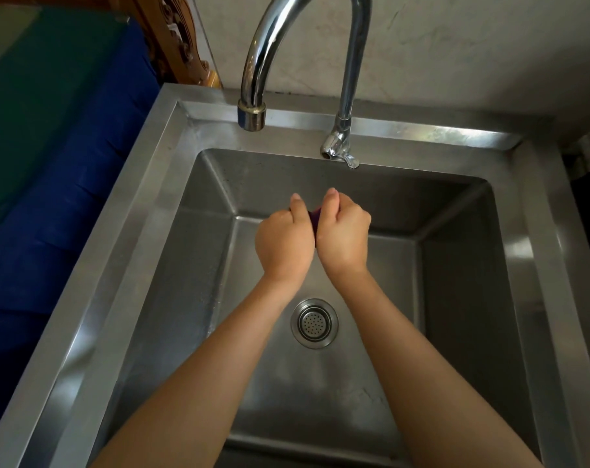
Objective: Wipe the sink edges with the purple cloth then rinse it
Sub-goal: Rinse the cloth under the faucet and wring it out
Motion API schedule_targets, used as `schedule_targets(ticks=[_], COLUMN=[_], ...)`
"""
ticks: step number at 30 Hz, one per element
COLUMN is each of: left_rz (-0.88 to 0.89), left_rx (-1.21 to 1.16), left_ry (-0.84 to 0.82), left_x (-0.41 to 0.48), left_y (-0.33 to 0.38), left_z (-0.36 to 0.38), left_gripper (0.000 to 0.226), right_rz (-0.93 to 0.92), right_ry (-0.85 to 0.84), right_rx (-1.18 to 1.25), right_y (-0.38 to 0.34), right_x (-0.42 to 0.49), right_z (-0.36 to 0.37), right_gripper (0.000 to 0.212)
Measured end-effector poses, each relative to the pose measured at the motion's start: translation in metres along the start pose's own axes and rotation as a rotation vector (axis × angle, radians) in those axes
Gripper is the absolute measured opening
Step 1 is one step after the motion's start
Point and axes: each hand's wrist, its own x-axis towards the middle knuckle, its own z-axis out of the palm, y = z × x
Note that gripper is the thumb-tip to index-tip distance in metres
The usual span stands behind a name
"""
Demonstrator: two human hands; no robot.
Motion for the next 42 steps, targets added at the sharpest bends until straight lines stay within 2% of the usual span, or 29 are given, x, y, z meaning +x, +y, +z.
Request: schedule_targets(ticks=[6, 12, 16, 18, 20, 22, 24, 27, 29, 31, 35, 38, 42], left_rz=[0.13, 0.193, 0.124, 0.087, 0.042, -0.061, -0.192, -0.226, -0.22, -0.217, -0.223, -0.221, -0.037], left_rx=[0.06, 0.1, 0.104, 0.098, 0.08, 0.001, -0.12, -0.137, -0.184, -0.21, -0.255, -0.264, -0.181], left_ry=[-0.015, -0.106, -0.181, -0.166, -0.191, -0.266, -0.295, -0.273, -0.273, -0.275, -0.329, -0.48, -0.567], left_x=[-0.008, -0.016, -0.018, -0.02, -0.026, -0.033, -0.038, -0.04, -0.045, -0.047, -0.045, -0.039, -0.028], left_y=[-0.002, -0.006, -0.008, -0.006, -0.004, -0.001, 0.002, 0.0, -0.003, -0.007, -0.013, -0.015, -0.014], left_z=[0.013, 0.024, 0.023, 0.021, 0.024, 0.03, 0.035, 0.043, 0.048, 0.051, 0.049, 0.042, 0.032], left_gripper=[0.057, 0.059, 0.059, 0.053, 0.049, 0.051, 0.055, 0.054, 0.051, 0.052, 0.048, 0.048, 0.051], right_rz=[0.122, 0.15, 0.194, 0.38, 0.534, 0.478, 0.301, 0.166, 0.099, 0.098, 0.186, 0.334, 0.578], right_ry=[0.033, 0.058, -0.144, -0.304, -0.42, -0.388, -0.244, -0.069, -0.051, -0.062, -0.049, -0.107, -0.185], right_rx=[0.033, 0.053, 0.035, 0.097, 0.168, 0.037, -0.233, -0.447, -0.487, -0.415, -0.1, 0.185, 0.602], right_y=[0.013, 0.023, 0.027, 0.028, 0.025, 0.021, 0.022, 0.031, 0.041, 0.048, 0.053, 0.054, 0.057], right_x=[0.001, -0.003, -0.002, 0.002, 0.003, 0.003, -0.001, -0.01, -0.013, -0.015, -0.026, -0.036, -0.038], right_z=[-0.007, -0.019, -0.034, -0.046, -0.057, -0.057, -0.055, -0.057, -0.061, -0.063, -0.063, -0.068, -0.095], right_gripper=[0.047, 0.046, 0.03, 0.027, 0.04, 0.05, 0.052, 0.056, 0.057, 0.056, 0.049, 0.041, 0.032])
